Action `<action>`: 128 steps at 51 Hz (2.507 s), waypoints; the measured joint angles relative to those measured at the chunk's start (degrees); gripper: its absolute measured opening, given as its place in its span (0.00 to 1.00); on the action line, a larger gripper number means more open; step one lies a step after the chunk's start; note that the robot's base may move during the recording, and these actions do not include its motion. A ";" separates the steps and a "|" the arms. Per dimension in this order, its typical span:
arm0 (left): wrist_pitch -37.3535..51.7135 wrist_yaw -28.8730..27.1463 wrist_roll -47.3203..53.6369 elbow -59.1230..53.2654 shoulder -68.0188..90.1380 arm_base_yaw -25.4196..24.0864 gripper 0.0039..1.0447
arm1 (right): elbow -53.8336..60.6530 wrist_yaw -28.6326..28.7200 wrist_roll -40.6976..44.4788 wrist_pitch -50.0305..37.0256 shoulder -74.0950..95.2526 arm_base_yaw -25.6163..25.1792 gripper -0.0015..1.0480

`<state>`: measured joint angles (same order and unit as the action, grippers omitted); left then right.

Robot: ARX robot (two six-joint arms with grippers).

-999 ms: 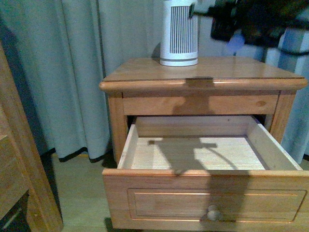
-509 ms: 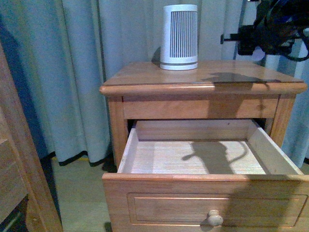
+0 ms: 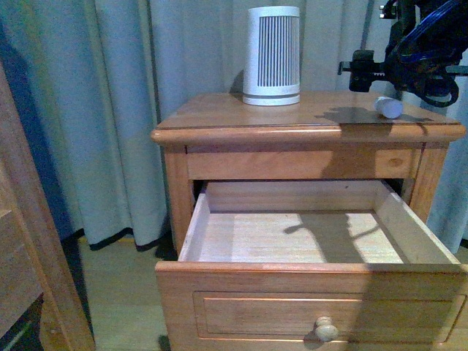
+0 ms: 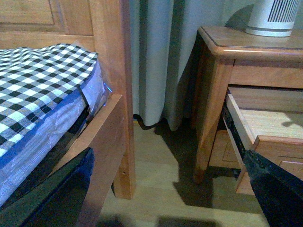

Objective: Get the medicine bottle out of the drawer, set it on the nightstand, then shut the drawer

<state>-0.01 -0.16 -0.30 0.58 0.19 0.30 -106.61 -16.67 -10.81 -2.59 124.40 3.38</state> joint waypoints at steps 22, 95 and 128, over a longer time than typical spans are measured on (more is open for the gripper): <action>0.00 0.00 0.00 0.00 0.00 0.00 0.94 | 50.99 7.41 -2.47 -12.87 -46.58 -0.66 0.93; 0.00 0.00 0.00 0.00 0.00 0.00 0.94 | 34.75 0.85 7.52 -39.52 7.74 0.98 0.93; 0.00 0.00 0.02 0.00 0.00 0.00 0.94 | 57.92 4.31 1.57 -36.63 -19.39 1.27 0.93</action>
<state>-0.01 -0.16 -0.27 0.58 0.19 0.30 -48.69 -12.36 -9.23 -39.22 105.01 4.64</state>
